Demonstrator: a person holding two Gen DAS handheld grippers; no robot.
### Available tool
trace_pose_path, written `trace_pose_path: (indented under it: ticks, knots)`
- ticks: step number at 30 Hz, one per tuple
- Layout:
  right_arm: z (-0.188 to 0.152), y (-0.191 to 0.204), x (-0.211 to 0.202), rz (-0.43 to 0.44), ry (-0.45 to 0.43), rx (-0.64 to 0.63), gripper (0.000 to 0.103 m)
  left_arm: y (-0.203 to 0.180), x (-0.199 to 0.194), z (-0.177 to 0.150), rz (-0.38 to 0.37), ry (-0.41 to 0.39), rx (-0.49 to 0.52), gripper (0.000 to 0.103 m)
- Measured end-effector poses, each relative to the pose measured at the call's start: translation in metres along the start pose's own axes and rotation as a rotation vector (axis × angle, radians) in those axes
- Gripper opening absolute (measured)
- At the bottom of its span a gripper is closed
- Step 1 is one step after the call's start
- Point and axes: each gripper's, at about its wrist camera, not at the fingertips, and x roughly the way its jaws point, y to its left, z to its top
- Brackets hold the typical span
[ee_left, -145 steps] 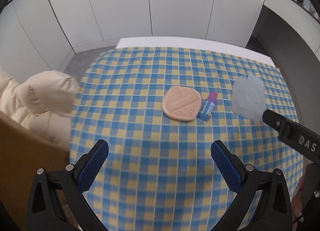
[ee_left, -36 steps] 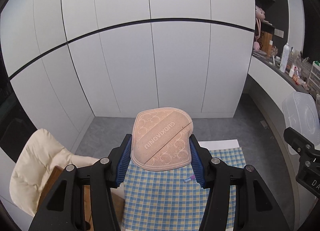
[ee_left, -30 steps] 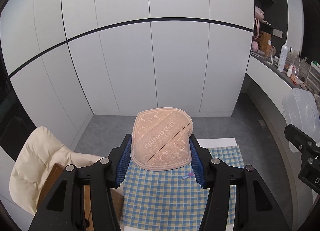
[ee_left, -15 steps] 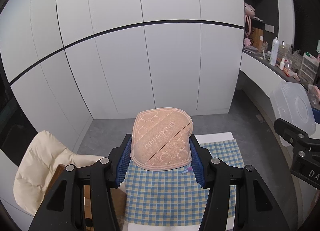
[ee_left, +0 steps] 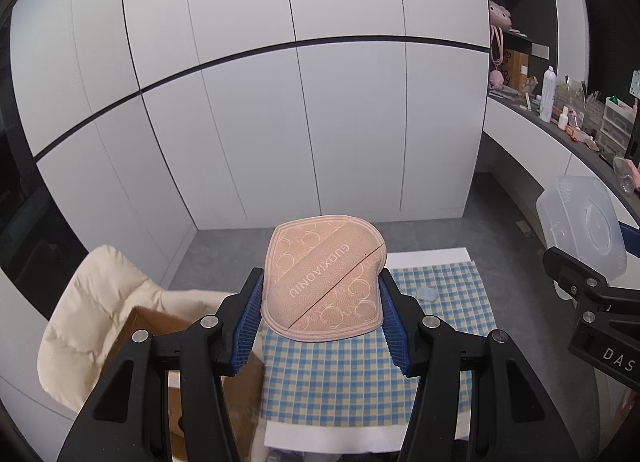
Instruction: Organize objects
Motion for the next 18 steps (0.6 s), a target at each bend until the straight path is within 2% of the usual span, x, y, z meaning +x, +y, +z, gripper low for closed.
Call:
trace_pose_path:
  ticks: [5,10,18]
  knots:
    - [-0.017,0.004,-0.012,-0.01,0.0,-0.015,0.086,0.001,-0.009,-0.016,0.005,0.01,0.013,0.054]
    - [-0.039,0.006,-0.02,0.037,0.017,-0.014,0.086,0.003,-0.023,-0.031,0.005,0.005,-0.01,0.054]
    - [-0.08,0.004,-0.026,0.052,0.055,-0.01,0.086,0.003,-0.045,-0.063,0.007,0.009,-0.02,0.054]
